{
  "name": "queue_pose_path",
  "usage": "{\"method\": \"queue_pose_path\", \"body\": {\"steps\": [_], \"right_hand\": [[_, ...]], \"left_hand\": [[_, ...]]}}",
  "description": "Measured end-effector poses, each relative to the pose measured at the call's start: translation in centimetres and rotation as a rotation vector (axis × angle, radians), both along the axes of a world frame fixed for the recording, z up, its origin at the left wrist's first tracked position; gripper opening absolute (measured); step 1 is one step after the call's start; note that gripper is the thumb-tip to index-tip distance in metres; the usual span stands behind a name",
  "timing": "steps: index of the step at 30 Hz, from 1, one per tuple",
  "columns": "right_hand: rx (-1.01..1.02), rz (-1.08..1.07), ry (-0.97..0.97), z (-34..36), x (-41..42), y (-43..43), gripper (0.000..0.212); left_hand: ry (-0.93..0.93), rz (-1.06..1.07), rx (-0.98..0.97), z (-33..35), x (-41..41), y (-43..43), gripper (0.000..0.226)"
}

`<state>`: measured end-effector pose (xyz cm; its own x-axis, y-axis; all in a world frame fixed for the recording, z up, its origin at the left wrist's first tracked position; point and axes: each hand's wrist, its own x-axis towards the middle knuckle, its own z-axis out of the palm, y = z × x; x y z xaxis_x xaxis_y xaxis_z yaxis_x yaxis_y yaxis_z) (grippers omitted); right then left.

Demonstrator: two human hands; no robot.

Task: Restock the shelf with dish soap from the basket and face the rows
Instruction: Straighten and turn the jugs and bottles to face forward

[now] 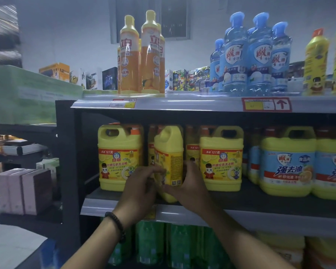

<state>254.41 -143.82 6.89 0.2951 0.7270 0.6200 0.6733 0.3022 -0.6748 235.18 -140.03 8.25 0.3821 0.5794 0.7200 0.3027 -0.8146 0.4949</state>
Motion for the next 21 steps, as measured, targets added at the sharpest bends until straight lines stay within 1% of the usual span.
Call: {"method": "queue_pose_path", "body": {"steps": [1, 3, 4, 6, 8, 11, 14, 17, 19, 21], "right_hand": [[0.063, -0.063, -0.04, -0.1, 0.0, -0.2, 0.081], [0.174, -0.174, -0.137, -0.6, 0.1, -0.5, 0.08], [0.197, -0.218, -0.182, -0.8, 0.0, -0.7, 0.082], [0.172, -0.296, -0.227, -1.2, -0.2, -0.5, 0.091], [0.163, -0.345, -0.215, -1.2, -0.3, -0.5, 0.096], [0.279, -0.406, -0.204, -1.3, 0.3, -0.1, 0.091], [0.291, -0.413, -0.159, -1.2, 0.1, -0.1, 0.08], [0.319, -0.423, -0.218, -1.4, -0.3, -0.2, 0.07], [0.339, -0.445, -0.255, -1.6, -0.1, 0.0, 0.07], [0.3, -0.491, -0.275, -1.6, 0.1, 0.2, 0.071]], "left_hand": [[0.028, 0.007, 0.051, -0.2, 0.1, 0.1, 0.052], [0.061, -0.017, 0.062, -0.5, 0.5, 0.2, 0.057], [0.069, -0.024, 0.068, -0.7, 0.7, 0.2, 0.057], [0.093, -0.017, 0.111, -0.8, 1.2, 0.3, 0.058], [0.135, -0.005, 0.133, -1.0, 1.6, 0.8, 0.064], [0.184, 0.019, 0.121, -1.3, 2.1, 1.4, 0.076], [0.194, 0.028, 0.081, -1.3, 2.6, 1.8, 0.079], [0.218, 0.004, -0.025, -0.9, 2.9, 2.3, 0.091], [0.265, 0.009, 0.017, -0.9, 3.2, 2.5, 0.097], [0.309, 0.061, 0.095, -1.1, 3.5, 2.7, 0.094]]}}
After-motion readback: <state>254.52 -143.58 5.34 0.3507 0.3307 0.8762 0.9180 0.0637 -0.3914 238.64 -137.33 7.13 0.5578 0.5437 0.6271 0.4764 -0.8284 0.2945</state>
